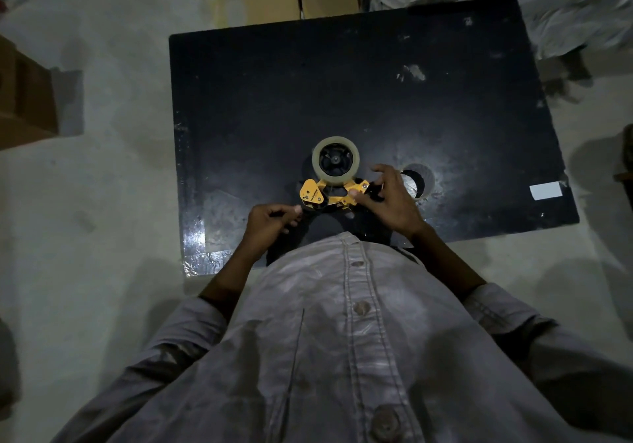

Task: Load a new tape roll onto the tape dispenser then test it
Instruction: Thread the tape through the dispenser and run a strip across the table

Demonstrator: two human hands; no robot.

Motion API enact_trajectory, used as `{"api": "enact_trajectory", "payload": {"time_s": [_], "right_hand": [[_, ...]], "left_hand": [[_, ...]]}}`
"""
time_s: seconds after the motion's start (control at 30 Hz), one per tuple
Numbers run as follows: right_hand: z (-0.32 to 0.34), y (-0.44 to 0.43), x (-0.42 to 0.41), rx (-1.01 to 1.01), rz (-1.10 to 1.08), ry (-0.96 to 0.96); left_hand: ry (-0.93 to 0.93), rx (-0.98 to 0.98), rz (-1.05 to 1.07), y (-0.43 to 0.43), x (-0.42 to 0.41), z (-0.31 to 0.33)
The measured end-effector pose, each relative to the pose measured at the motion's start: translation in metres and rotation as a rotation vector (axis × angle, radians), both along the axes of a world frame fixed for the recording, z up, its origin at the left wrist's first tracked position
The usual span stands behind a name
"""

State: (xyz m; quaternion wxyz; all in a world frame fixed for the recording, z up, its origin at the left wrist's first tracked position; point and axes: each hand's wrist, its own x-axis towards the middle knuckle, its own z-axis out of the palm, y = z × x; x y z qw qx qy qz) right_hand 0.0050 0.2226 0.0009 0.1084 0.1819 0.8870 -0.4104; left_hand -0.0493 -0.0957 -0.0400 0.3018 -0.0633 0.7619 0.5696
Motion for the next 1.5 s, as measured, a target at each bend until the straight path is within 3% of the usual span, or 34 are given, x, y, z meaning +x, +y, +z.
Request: {"api": "enact_trajectory", "payload": {"time_s": [0.13, 0.3, 0.43, 0.63, 0.8, 1.0, 1.1, 1.27, 1.4, 1.5], "right_hand": [[0.003, 0.009, -0.001, -0.04, -0.057, 0.063], [0.001, 0.019, -0.002, 0.017, -0.07, 0.109], [-0.005, 0.016, -0.001, -0.124, -0.046, 0.02], [-0.006, 0.007, 0.0, -0.155, -0.024, -0.018], [-0.009, 0.008, 0.0, -0.136, -0.012, -0.009], [-0.012, 0.01, 0.001, -0.117, 0.002, -0.024], [-0.014, 0.011, 0.001, -0.114, -0.006, -0.061], [-0.002, 0.012, -0.024, -0.066, -0.004, -0.287], [-0.002, 0.023, -0.038, -0.541, -0.1, -0.665], [-0.006, 0.027, -0.041, -0.682, -0.007, -0.857]], "left_hand": [[-0.37, 0.108, 0.238, 0.007, 0.005, 0.009], [-0.612, 0.115, 0.134, 0.013, 0.005, 0.0], [-0.767, 0.176, 0.08, 0.017, -0.002, -0.012], [-0.806, 0.44, 0.178, 0.021, -0.003, -0.008], [-0.779, 0.432, 0.211, 0.024, 0.0, -0.01], [-0.894, 0.492, 0.254, 0.022, -0.001, -0.022], [-0.903, 0.434, 0.252, 0.023, -0.003, -0.017], [-0.874, 0.369, 0.275, 0.024, -0.008, -0.014], [-0.822, 0.356, 0.251, 0.024, -0.008, -0.014], [-0.8, 0.364, 0.25, 0.022, -0.006, -0.02]]}}
